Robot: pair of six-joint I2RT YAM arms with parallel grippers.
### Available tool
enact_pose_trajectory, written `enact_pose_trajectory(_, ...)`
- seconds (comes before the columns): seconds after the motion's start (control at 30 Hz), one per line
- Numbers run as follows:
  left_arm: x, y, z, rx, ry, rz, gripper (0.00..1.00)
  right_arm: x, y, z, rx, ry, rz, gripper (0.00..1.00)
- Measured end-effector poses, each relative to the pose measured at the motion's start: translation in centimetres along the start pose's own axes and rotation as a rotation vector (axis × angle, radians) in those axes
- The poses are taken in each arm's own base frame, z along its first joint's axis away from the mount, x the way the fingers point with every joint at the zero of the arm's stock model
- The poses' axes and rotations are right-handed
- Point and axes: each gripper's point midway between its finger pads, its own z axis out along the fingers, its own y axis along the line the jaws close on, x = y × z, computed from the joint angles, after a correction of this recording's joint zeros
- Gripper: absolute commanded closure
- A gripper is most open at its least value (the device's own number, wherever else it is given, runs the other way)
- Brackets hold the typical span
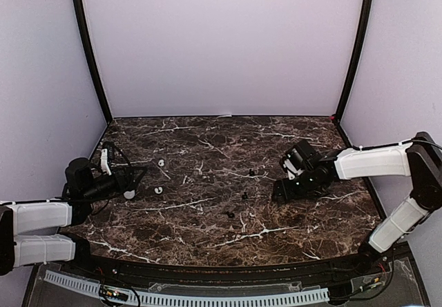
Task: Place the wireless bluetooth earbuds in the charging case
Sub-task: Adjust the charging case at the center of the board, then pick up the charging case from the center of the board.
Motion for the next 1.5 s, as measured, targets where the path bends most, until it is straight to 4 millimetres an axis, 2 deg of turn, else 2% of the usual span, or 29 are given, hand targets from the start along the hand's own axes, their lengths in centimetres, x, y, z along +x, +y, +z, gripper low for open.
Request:
enact_pose_trajectory(0.17,0.0,0.0,0.0,0.0,0.0,0.0,0.05,-0.7,3.0,-0.5,-0.161,-0.011,0.024,0.18)
enact_pose_trajectory(0.27,0.0,0.0,0.0,0.0,0.0,0.0,0.05,-1.9,4.7,-2.0,-0.253,-0.061,0.023,0.18)
enact_pose_trajectory(0.33,0.0,0.0,0.0,0.0,0.0,0.0,0.05,-2.6,5.0,-3.0,-0.27,-0.096,0.016,0.18)
enact_pose_trajectory(0.43,0.0,0.0,0.0,0.001,0.0,0.0,0.05,-3.5,4.3,-3.7,-0.221,-0.14,-0.009,0.18)
enact_pose_trajectory(0.57,0.0,0.0,0.0,0.001,0.0,0.0,0.05,-3.8,2.3,-3.2,-0.094,-0.142,-0.038,0.18)
enact_pose_trajectory(0.7,0.0,0.0,0.0,0.001,0.0,0.0,0.05,-2.8,0.1,-1.4,0.036,-0.081,-0.039,0.17)
enact_pose_trajectory(0.9,0.0,0.0,0.0,0.001,0.0,0.0,0.05,-1.7,-1.4,0.5,0.115,-0.028,-0.01,0.21)
enact_pose_trajectory(1.07,0.0,0.0,0.0,0.001,0.0,0.0,0.05,-1.2,-1.8,2.1,0.145,0.009,0.006,0.22)
enact_pose_trajectory(1.2,0.0,0.0,0.0,0.001,0.0,0.0,0.05,-1.8,-1.5,2.4,0.153,0.005,0.006,0.23)
enact_pose_trajectory(1.33,0.0,0.0,0.0,0.001,0.0,0.0,0.05,-2.4,-1.2,2.8,0.182,-0.006,-0.008,0.28)
enact_pose_trajectory(1.5,0.0,0.0,0.0,0.001,0.001,-0.001,0.05,-2.7,-0.8,3.0,0.218,-0.014,-0.018,0.4)
